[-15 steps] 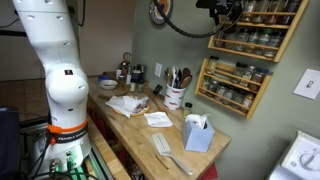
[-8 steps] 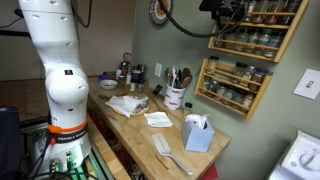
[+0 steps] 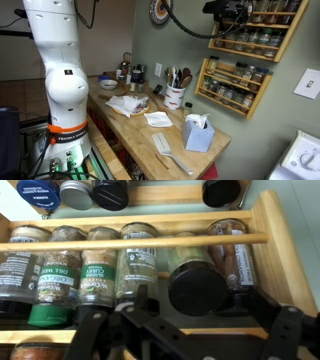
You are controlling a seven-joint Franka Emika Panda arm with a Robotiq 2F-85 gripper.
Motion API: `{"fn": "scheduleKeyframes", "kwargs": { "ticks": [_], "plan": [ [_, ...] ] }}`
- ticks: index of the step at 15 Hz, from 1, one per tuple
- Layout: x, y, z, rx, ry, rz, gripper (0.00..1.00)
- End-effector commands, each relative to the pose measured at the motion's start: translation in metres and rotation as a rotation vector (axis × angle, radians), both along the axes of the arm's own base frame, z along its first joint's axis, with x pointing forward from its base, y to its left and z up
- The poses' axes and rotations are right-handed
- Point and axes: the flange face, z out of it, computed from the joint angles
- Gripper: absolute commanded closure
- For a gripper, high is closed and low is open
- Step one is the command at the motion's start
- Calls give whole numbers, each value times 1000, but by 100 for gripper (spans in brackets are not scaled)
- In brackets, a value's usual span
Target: Remove the spice shaker on the third shelf, second position to the left and put it on the table
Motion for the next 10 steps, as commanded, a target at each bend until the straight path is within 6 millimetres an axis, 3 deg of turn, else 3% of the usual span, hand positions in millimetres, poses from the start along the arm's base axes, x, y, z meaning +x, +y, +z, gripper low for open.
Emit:
{"fn": "scheduleKeyframes", "kwargs": {
  "ticks": [1, 6, 7, 8, 9, 10],
  "plan": [
    [3, -9, -2, -2, 3, 12, 0],
    [7, -9, -3, 5, 2, 29, 0],
    [8, -8, -3, 5, 1, 34, 5],
    [9, -8, -3, 5, 2, 38, 21],
    [10, -8, -4, 1, 5, 38, 30],
    [10, -8, -4, -1, 11, 39, 30]
  ]
}}
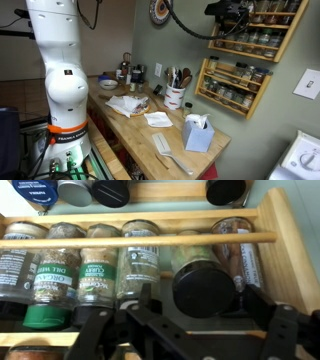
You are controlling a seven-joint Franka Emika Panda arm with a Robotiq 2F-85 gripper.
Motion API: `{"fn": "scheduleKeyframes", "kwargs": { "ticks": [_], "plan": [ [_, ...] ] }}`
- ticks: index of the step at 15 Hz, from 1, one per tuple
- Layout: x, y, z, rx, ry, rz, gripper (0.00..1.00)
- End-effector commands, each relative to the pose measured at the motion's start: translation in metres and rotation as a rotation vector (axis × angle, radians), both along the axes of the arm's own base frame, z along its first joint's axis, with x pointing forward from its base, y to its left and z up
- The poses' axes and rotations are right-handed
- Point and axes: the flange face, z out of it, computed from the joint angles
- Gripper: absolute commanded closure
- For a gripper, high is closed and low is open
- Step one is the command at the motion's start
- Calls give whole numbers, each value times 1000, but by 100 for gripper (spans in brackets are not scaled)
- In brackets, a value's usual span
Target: Remove the spice shaker on the third shelf, second position to the left and put it on the table
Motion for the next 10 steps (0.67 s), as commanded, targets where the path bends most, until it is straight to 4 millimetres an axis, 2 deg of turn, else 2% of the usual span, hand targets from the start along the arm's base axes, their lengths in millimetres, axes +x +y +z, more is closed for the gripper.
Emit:
{"fn": "scheduleKeyframes", "kwargs": {
  "ticks": [1, 3, 4, 6, 7, 8, 9, 10],
  "plan": [
    [3, -2, 0, -1, 17, 23, 39],
    [2, -2, -1, 0, 22, 25, 52],
    [2, -2, -2, 1, 28, 29, 55],
    [1, -2, -2, 3, 37, 34, 48],
    [1, -2, -3, 4, 43, 36, 53],
    [0, -2, -3, 5, 44, 36, 65],
    [-1, -3, -3, 6, 48, 35, 69],
    [-2, -3, -2, 7, 52, 34, 69]
  ]
}}
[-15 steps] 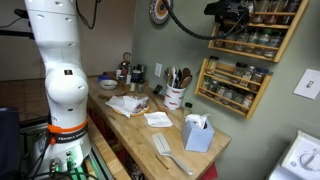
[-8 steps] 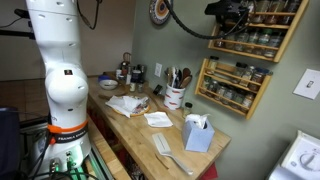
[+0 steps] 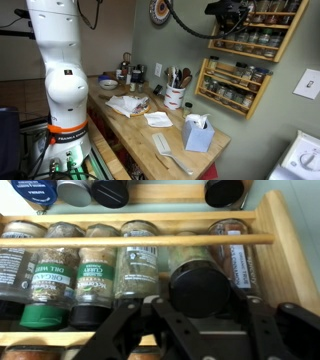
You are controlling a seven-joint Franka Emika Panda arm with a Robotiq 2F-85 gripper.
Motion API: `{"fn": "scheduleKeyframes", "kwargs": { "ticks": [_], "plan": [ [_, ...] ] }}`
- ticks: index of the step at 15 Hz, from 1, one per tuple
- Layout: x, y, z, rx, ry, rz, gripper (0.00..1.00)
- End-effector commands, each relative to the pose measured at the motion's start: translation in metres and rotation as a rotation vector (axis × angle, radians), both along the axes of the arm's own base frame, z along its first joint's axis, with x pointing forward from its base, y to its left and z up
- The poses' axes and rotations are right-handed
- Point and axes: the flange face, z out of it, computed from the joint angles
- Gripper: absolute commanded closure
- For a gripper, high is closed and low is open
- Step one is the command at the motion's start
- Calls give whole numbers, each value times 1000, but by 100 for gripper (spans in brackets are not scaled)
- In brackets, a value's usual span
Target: Remove the spice shaker on the third shelf, second position to the left and put it on the table
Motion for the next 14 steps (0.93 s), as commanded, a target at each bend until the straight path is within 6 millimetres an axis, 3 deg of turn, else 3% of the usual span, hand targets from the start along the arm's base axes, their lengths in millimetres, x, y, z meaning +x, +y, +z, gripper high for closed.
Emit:
{"fn": "scheduleKeyframes", "kwargs": {
  "ticks": [1, 14],
  "plan": [
    [-4, -5, -1, 15, 39, 18, 69],
    [-33, -22, 21, 69, -15, -22, 69]
  ]
}}
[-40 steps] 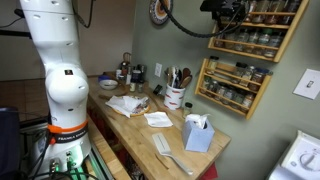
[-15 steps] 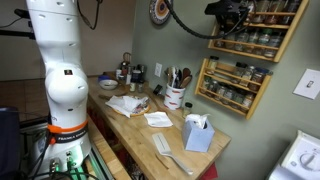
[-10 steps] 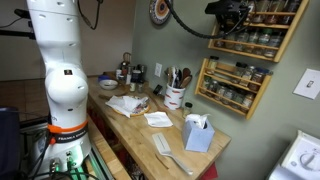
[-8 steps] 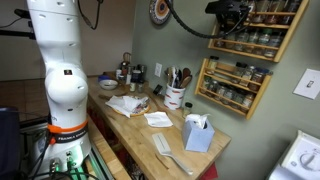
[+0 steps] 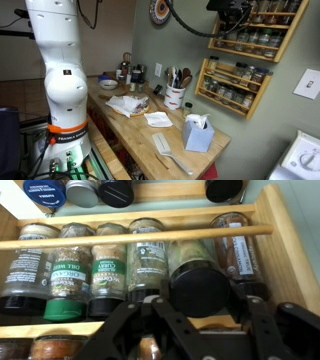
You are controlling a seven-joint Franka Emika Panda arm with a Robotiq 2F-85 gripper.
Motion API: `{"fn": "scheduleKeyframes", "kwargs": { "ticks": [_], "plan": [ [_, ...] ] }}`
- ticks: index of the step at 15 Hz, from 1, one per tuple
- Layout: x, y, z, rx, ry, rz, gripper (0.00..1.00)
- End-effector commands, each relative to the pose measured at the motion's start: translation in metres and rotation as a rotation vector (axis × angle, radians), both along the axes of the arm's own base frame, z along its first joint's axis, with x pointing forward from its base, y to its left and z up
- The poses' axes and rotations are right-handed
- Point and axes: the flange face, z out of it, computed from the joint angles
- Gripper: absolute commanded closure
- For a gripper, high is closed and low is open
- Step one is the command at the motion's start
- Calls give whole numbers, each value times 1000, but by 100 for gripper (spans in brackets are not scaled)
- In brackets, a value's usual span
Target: Remove the spice shaker on the third shelf, second position to the left and put it on the table
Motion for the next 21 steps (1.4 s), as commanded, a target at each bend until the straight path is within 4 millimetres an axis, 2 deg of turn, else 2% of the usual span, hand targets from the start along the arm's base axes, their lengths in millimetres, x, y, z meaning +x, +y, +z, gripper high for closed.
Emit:
{"fn": "scheduleKeyframes", "kwargs": {
  "ticks": [1, 10, 14, 18, 21],
  "plan": [
    [-23, -10, 11, 29, -6, -9, 69],
    [-53, -16, 29, 83, -55, -23, 69],
    [-73, -17, 39, 130, -17, -2, 69],
    [-91, -4, 45, 150, 50, 51, 69],
    [-102, 18, 44, 114, 134, 85, 69]
  ]
}}
